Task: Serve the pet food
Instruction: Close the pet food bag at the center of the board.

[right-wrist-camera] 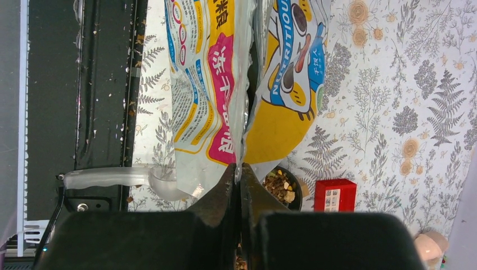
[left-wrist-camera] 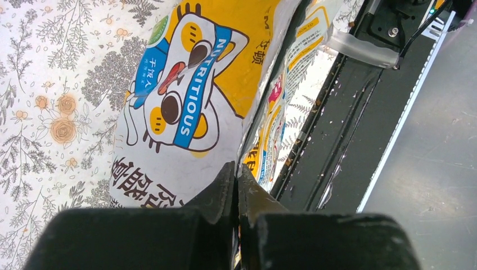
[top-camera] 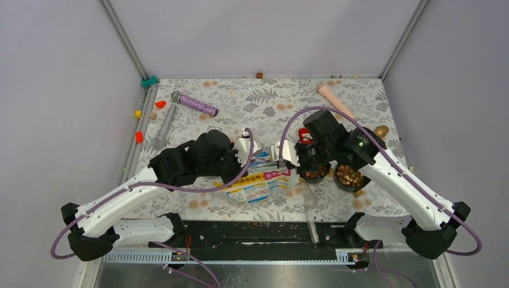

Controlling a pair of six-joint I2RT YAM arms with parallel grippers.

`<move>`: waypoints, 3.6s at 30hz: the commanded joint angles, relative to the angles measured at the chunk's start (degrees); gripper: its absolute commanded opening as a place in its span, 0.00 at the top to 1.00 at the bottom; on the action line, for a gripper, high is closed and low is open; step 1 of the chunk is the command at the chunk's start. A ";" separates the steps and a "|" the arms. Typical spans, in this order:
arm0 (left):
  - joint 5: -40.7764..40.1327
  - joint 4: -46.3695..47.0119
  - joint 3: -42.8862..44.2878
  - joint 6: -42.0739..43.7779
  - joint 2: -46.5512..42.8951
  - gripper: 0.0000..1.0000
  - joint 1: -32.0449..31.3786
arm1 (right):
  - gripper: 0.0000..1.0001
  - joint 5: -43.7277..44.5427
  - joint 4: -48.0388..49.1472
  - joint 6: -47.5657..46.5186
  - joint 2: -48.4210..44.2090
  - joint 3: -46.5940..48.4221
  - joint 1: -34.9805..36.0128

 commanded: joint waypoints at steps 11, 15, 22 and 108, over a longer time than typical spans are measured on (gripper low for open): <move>-13.58 -5.23 -0.91 -2.65 -2.85 0.99 0.03 | 1.00 -0.60 2.10 0.42 -2.49 0.84 -0.03; -11.45 -5.34 -1.75 -2.61 -3.89 1.00 0.04 | 1.00 -0.07 2.12 0.45 -2.41 0.76 -0.03; -22.06 -9.69 -0.61 -8.55 -5.28 0.21 0.05 | 1.00 0.25 2.08 0.21 -2.65 0.66 -0.03; -9.32 -11.46 6.48 -0.57 -3.32 1.00 0.00 | 1.00 0.06 1.01 -1.10 -2.23 0.52 -0.03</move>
